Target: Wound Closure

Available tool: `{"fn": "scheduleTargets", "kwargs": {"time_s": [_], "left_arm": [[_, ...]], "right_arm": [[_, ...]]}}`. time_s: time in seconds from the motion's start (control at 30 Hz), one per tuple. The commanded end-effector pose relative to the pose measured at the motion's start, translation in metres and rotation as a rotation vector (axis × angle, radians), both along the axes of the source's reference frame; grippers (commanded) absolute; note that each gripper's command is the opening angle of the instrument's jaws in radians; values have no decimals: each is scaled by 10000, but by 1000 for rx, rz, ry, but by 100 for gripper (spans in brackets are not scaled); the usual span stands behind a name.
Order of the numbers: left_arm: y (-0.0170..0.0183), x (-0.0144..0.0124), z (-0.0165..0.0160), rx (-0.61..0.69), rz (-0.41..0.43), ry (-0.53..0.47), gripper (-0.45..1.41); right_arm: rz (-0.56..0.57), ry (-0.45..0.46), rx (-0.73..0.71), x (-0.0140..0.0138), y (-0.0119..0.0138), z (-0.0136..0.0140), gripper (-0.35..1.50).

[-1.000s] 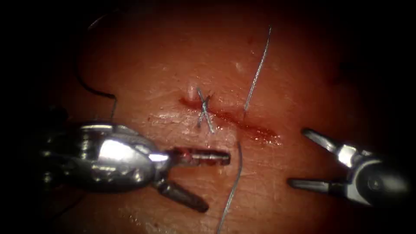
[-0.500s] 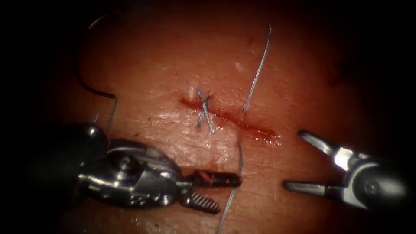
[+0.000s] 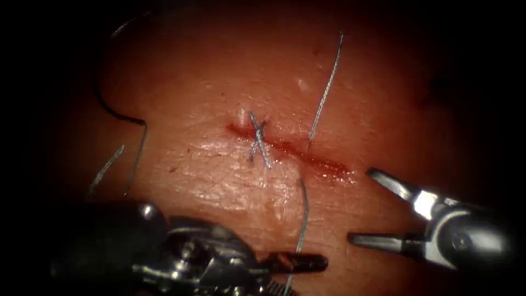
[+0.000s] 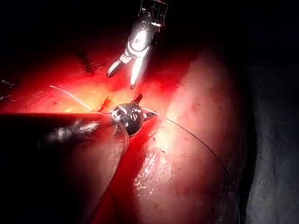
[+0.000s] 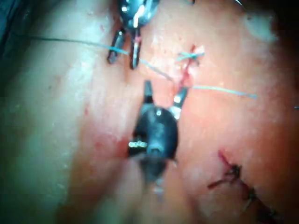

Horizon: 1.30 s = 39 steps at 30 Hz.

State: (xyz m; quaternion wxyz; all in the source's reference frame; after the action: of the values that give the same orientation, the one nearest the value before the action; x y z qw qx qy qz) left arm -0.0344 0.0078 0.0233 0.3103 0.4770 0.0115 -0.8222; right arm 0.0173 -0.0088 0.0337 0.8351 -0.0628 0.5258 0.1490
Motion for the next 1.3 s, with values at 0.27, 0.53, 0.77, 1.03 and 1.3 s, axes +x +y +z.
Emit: {"fn": "scheduleTargets", "kwargs": {"time_s": [0.27, 0.53, 0.77, 1.03, 1.3], "left_arm": [[-18, -2, -8, 0, 23, -6, 46], [-35, 16, -3, -8, 61, 16, 41], [-34, 27, -6, -6, 76, 38, -45], [5, 11, -9, -32, 57, 38, -45], [35, -1, -24, -55, 58, 30, -45]], "right_arm": [[-1, 2, -1, 6, 0, 7, 103], [-1, 2, -1, 6, 0, 6, 101], [-2, 6, -1, 6, 0, 6, 99], [-83, 12, -15, 23, 6, 4, 83], [-191, -37, -116, 28, 30, -1, 63]]}}
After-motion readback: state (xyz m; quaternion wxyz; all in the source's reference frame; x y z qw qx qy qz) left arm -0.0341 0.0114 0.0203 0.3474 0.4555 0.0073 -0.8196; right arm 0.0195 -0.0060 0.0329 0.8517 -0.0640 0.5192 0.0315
